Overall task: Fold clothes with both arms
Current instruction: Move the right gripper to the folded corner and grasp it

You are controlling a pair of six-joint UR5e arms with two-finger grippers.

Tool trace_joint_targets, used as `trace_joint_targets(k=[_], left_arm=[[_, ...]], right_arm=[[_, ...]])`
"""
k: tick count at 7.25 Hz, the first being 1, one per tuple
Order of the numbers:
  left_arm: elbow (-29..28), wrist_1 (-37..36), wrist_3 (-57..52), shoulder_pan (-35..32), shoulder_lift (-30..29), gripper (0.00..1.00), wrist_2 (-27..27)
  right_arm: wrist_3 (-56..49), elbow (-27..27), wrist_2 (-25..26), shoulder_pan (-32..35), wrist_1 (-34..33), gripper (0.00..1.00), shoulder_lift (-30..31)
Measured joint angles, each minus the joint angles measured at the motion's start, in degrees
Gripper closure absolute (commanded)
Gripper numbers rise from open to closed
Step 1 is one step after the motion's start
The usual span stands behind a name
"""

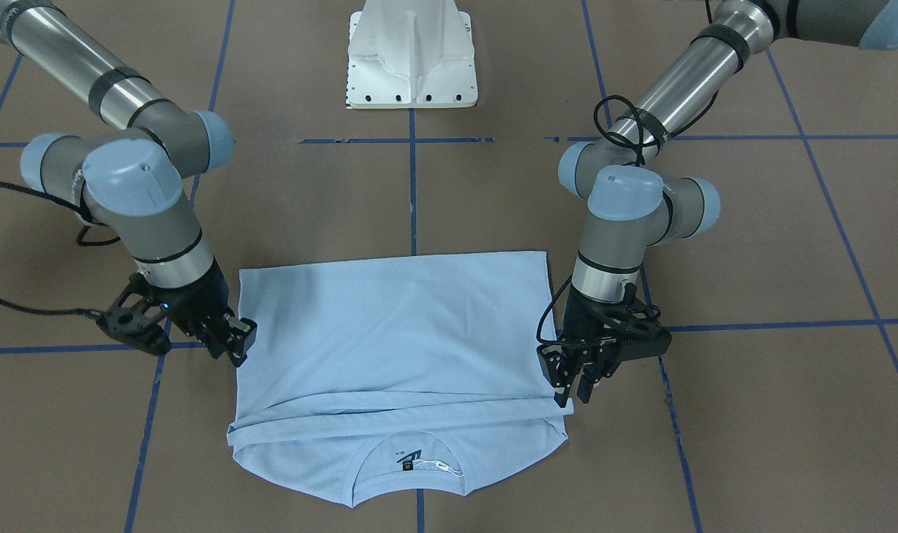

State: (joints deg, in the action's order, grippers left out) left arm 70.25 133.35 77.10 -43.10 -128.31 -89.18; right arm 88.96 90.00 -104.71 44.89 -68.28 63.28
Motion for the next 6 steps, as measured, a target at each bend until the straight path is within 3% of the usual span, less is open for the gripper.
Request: trace_joint_targets(k=[2, 4, 6], left_arm=[[1.65, 0.00, 0.04, -0.11, 1.27, 0.55, -1.23], [2.13, -0.09, 0.06, -0.14, 1.72, 0.55, -1.33], [2.33, -0.25, 0.27, -0.09, 1.76, 0.55, -1.33]], right_arm=[[9.90, 5.06, 1.57, -4.56, 0.14, 0.39, 5.54], [14.64, 5.64, 5.59, -8.06, 0.10, 0.39, 7.29], [15.43, 5.78, 6.53, -9.09, 0.08, 0.39, 8.11]])
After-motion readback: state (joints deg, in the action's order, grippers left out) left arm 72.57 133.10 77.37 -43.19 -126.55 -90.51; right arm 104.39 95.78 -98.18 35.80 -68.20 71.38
